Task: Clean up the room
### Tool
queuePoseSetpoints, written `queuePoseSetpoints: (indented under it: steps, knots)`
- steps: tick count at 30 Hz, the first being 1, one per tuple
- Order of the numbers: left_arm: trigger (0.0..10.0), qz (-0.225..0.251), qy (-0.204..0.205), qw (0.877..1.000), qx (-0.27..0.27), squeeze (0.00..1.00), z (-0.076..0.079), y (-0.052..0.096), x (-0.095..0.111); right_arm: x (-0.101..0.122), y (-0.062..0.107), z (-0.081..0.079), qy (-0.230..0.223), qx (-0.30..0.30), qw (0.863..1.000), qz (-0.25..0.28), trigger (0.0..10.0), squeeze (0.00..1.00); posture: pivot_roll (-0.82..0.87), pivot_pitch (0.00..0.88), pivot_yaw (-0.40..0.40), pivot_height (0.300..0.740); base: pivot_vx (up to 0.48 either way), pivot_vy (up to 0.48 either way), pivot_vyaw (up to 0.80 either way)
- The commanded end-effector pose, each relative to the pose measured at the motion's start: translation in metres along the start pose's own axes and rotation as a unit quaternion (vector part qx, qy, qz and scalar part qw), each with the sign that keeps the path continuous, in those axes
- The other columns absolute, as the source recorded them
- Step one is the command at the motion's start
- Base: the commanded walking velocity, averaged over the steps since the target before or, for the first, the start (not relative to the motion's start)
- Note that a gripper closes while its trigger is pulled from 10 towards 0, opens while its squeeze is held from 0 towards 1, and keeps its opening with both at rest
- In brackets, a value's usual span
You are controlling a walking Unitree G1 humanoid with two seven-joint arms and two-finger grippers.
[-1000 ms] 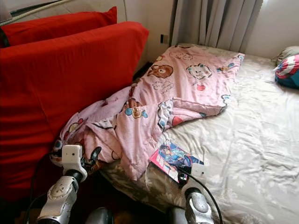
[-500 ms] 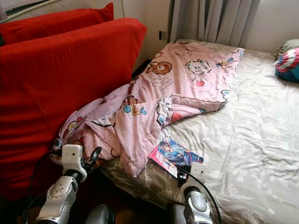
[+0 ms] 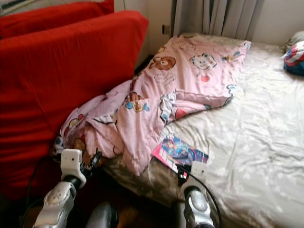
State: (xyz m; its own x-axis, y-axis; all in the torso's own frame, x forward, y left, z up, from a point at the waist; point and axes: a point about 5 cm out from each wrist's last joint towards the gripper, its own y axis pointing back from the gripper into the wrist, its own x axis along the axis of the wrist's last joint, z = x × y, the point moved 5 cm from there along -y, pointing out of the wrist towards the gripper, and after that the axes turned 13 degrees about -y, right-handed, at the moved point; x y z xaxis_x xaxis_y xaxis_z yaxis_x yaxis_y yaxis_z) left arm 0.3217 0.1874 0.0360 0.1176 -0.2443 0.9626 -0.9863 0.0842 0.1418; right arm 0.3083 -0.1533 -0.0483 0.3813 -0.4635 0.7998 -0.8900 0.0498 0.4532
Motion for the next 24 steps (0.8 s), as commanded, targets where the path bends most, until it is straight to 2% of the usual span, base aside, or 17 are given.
queuePoseSetpoints:
  steps: [1, 4, 10, 15, 24]
  knots:
    - [10.0, -0.004, -0.018, 1.0, -0.006, 0.0, -0.001, 0.001, 0.0, 0.0, 0.0, 0.0, -0.007, -0.003, 1.0, 0.004, 10.0, 0.0, 0.07, 0.124, 0.053, 0.59, 0.0, 0.0, 0.0]
    - [10.0, -0.004, -0.03, 0.999, -0.009, 0.0, -0.004, 0.01, 0.0, 0.0, 0.0, 0.005, -0.028, -0.02, 0.999, 0.002, 10.0, 0.0, 0.1, 0.16, 0.07, 0.59, 0.0, 0.0, 0.0]
    - [10.0, -0.001, -0.033, 0.999, -0.008, 0.0, -0.008, 0.013, 0.003, 0.002, -0.001, 0.01, -0.04, -0.032, 0.999, 0.001, 10.0, 0.0, 0.12, 0.183, 0.079, 0.59, 0.0, 0.0, 0.0]
    - [10.0, 0.006, -0.043, 0.999, -0.001, 0.0, -0.018, 0.024, 0.014, 0.019, -0.006, 0.013, -0.054, -0.038, 0.998, 0.024, 10.0, 0.0, 0.15, 0.234, 0.097, 0.59, 0.0, 0.0, 0.0]
    - [10.0, -0.018, -0.056, 0.998, -0.002, 0.0, -0.022, 0.044, 0.007, 0.03, -0.006, 0.02, -0.067, -0.049, 0.995, 0.05, 10.0, 0.0, 0.18, 0.266, 0.11, 0.59, 0.0, 0.0, 0.0]
